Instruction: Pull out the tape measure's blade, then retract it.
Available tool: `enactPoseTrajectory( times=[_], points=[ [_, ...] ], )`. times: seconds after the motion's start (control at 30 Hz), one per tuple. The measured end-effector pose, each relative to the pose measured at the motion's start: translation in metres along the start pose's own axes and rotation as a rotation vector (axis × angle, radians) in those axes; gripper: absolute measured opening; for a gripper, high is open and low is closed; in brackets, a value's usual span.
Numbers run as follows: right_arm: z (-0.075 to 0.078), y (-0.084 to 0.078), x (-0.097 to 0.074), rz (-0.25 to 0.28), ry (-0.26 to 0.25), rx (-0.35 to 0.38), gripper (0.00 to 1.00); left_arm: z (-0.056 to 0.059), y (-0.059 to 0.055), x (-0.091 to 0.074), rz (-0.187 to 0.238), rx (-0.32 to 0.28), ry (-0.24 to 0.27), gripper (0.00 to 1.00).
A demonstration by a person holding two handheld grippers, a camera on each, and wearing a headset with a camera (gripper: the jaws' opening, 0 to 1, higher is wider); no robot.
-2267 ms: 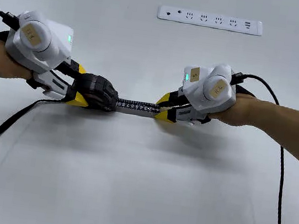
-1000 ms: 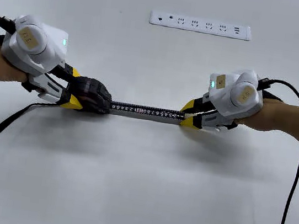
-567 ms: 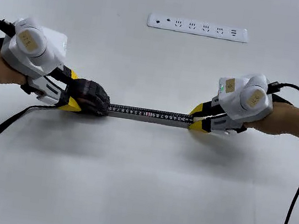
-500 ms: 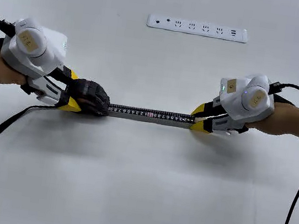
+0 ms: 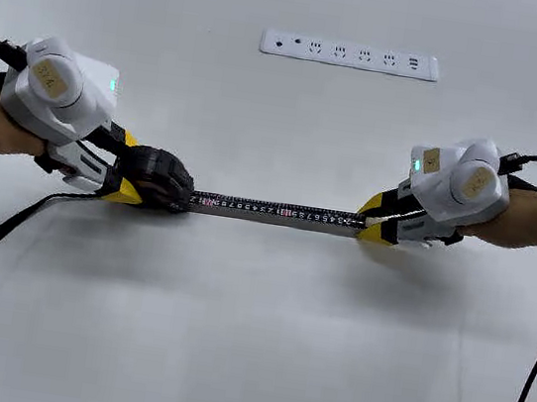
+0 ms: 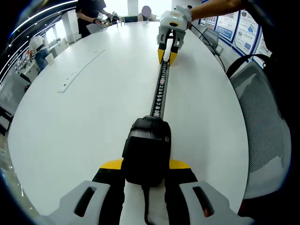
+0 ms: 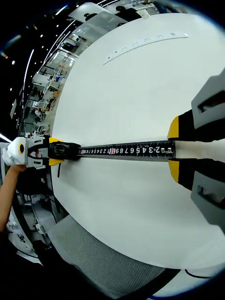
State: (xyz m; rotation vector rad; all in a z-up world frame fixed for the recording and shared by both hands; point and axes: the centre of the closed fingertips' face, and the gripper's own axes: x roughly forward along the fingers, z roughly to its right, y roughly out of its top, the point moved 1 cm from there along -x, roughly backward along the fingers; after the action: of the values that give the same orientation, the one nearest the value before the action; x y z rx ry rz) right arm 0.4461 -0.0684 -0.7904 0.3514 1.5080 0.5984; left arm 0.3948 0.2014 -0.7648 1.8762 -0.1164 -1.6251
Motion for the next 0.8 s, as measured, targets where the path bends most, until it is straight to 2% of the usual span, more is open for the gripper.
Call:
enactPoseTrajectory(
  times=[0.23,0.8],
  points=[
    [0.0002,-0.0089,-0.0064,-0.01,-0.005,0.018,0.08,0.0024,-0.0007,-0.0004,-0.004,0.002,0.002,0.27],
    [-0.0007,-0.0105,-0.0059,-0.013,0.009,0.047,0.1,0.0014,0.0003,-0.0001,-0.009,0.028,0.018,0.28]
  ],
)
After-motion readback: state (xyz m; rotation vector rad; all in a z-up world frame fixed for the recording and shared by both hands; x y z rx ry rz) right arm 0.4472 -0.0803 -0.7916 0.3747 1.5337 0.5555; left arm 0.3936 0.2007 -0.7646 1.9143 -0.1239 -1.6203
